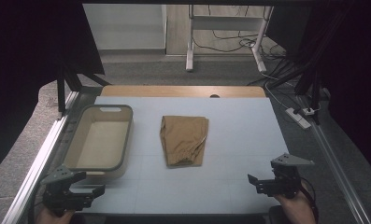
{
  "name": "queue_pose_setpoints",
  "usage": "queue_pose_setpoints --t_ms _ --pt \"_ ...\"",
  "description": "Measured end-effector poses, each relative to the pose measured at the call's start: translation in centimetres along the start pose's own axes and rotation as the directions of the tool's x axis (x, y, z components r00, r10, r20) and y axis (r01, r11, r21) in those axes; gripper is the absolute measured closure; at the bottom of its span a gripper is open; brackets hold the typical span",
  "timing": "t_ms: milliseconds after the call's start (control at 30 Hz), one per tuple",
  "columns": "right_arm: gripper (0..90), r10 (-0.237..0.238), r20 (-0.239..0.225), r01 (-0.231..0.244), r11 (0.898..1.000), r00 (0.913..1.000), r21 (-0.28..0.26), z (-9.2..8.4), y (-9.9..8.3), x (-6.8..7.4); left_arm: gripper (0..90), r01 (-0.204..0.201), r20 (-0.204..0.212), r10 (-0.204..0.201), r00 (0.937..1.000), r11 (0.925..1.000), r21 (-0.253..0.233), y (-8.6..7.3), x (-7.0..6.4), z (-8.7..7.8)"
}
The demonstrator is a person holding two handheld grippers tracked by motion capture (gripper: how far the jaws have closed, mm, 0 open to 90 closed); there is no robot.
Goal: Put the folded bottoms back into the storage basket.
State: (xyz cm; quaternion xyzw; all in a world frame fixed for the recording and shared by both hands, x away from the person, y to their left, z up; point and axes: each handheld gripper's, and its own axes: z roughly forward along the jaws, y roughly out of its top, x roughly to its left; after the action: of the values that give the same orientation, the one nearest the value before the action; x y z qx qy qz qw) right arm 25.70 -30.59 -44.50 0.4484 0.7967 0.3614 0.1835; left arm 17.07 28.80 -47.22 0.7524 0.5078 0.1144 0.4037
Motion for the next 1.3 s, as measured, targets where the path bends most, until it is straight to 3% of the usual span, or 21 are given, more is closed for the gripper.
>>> queue_pose_setpoints --t_ms 533,733,933,1000,1200,1300 --pt "0.0 -0.051 -0.025 0.051 0.999 0.9984 0.012 0.16 0.08 0.42 4.3 0.004 0.008 -0.004 1.0 0.9999 0.015 0.01 0.07 0.1" --pt "0.0 -0.058 -0.026 0.058 0.998 0.998 0.018 0.21 0.09 0.48 4.2 -0.01 0.003 0.01 0.9999 0.9997 0.022 0.06 -0.11 0.16" --pt "0.0 -0.076 -0.022 0.077 0.996 0.9969 0.033 0.35 0.13 0.69 4.8 -0.056 -0.03 0.056 0.998 0.9982 0.022 0.11 -0.73 0.12" --pt "0.0 -0.088 -0.016 0.089 0.995 0.996 0.035 0.38 0.13 0.84 4.9 -0.049 -0.019 0.049 0.9986 0.9985 0.023 0.16 -0.69 0.12" --pt "0.0 -0.096 -0.014 0.096 0.995 0.9953 0.038 0.4 0.12 0.96 3.4 -0.025 -0.004 0.025 0.9997 0.9997 -0.003 0.18 -0.68 -0.09" --pt "0.0 -0.094 -0.015 0.094 0.995 0.9955 0.037 0.4 0.12 0.9 2.5 -0.035 0.007 0.035 0.9994 0.9988 -0.035 0.31 -0.88 -0.17"
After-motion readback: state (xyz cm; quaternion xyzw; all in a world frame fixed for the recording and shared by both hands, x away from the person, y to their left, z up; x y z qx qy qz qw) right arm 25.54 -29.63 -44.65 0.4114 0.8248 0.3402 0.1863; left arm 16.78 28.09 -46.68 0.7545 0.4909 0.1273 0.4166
